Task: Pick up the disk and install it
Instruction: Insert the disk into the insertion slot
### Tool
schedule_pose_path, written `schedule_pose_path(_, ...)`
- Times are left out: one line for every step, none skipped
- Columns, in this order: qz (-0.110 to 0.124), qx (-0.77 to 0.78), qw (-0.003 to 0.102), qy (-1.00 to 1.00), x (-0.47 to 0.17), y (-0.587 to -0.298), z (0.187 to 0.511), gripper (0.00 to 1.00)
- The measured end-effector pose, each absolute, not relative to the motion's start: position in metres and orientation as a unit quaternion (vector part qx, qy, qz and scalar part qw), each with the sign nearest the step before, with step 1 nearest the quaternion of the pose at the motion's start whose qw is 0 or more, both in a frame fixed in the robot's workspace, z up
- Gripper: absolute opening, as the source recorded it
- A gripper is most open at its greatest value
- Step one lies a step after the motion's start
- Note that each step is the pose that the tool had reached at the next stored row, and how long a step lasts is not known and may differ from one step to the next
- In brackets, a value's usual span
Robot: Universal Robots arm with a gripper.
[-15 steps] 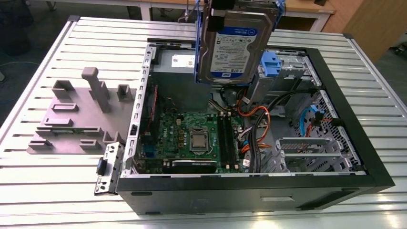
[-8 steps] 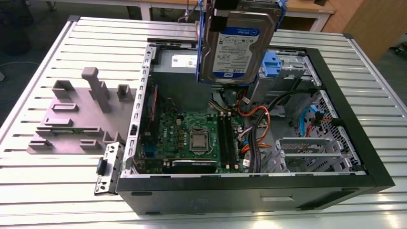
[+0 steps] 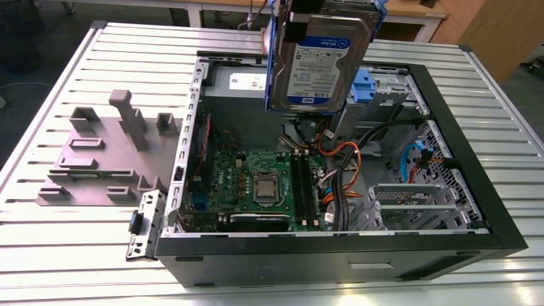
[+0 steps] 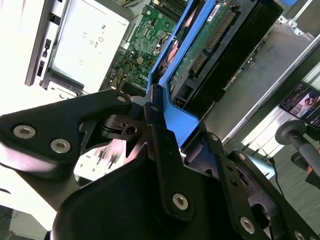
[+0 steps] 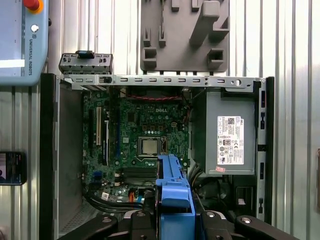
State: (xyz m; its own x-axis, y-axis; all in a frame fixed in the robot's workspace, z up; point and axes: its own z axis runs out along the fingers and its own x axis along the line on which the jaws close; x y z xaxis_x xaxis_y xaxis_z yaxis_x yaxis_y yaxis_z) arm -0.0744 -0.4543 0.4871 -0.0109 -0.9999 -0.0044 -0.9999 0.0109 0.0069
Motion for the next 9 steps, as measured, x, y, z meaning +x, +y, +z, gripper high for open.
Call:
schedule_pose_path(-0.004, 0.703, 0.001, -0.711, -0.0740, -0.4543, 0.4872, 0.36)
schedule_pose_path(-0.004, 0.703, 0.001, -0.711, -0.0735, -0.4544, 0.4871, 0.36)
schedule_pose_path(-0.004, 0.703, 0.001, -0.711, -0.0730, -0.4543, 0.4871, 0.36)
schedule_pose_path(-0.004, 0.703, 0.001, -0.711, -0.0725, -0.4543, 0.4872, 0.36)
schedule_pose_path(-0.004, 0.703, 0.001, -0.711, -0.0720, -0.4543, 0.4872, 0.36)
schedule_pose_path(-0.004, 0.703, 0.001, -0.711, -0.0716, -0.4543, 0.4872, 0.36)
schedule_pose_path(-0.004, 0.703, 0.001, -0.711, -0.0710, -0.4543, 0.4872, 0.36)
schedule_pose_path(-0.004, 0.703, 0.001, -0.711, -0.0705, -0.4543, 0.4872, 0.36)
schedule_pose_path(-0.004, 0.703, 0.001, -0.711, -0.0701, -0.4544, 0.4872, 0.36)
